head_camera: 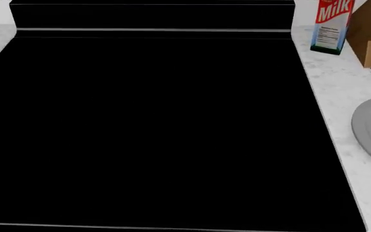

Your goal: Pick the mushroom from the counter and place it in the microwave.

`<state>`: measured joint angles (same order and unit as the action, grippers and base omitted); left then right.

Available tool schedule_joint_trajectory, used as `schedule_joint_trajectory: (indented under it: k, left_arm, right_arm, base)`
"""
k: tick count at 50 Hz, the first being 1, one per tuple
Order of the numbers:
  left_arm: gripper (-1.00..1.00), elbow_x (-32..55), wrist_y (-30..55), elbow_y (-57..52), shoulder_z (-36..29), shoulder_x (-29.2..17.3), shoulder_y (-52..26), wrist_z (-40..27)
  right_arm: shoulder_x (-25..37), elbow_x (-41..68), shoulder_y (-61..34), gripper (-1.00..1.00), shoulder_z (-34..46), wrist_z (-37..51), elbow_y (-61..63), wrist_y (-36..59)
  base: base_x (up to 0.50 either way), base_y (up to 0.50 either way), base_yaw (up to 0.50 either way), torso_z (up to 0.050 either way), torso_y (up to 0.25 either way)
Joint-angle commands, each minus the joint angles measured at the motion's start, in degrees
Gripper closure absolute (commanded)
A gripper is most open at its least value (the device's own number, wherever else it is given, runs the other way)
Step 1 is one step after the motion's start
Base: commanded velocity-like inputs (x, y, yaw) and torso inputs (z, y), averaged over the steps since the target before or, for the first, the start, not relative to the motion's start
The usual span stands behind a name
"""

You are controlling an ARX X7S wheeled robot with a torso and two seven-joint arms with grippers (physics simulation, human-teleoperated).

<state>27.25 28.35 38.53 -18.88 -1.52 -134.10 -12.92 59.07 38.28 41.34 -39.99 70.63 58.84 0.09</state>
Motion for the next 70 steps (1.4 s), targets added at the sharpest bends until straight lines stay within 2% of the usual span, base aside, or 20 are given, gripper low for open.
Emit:
schedule_joint_trajectory:
  k: [1,60,70]
  left_arm:
    - [1.00,-0.1,0.2,0.6,1.5,1.5,-0.9,0.2]
    - [1.00,-0.6,-0.2,1.8,1.6,1.5,-0.9,0.5]
    - [1.00,-0.8,-0.1,2.1,2.0,1.5,-0.9,0.5]
  right_arm:
    - [-1.9,0.0,-0.2,-1.00,-2.4,-2.5,0.2,0.1]
    - [-2.4,-0.1,1.3,-1.00,-3.8,-2.8,0.6,-0.2]
    - [-1.7,0.1,1.4,-1.00,-4.0,-2.4,0.8,0.0]
  base:
    - [0.00,0.00,0.00,0.000,0.000]
    - [0.28,0.00,0.00,0.000,0.000]
    - [0.00,0.00,0.00,0.000,0.002]
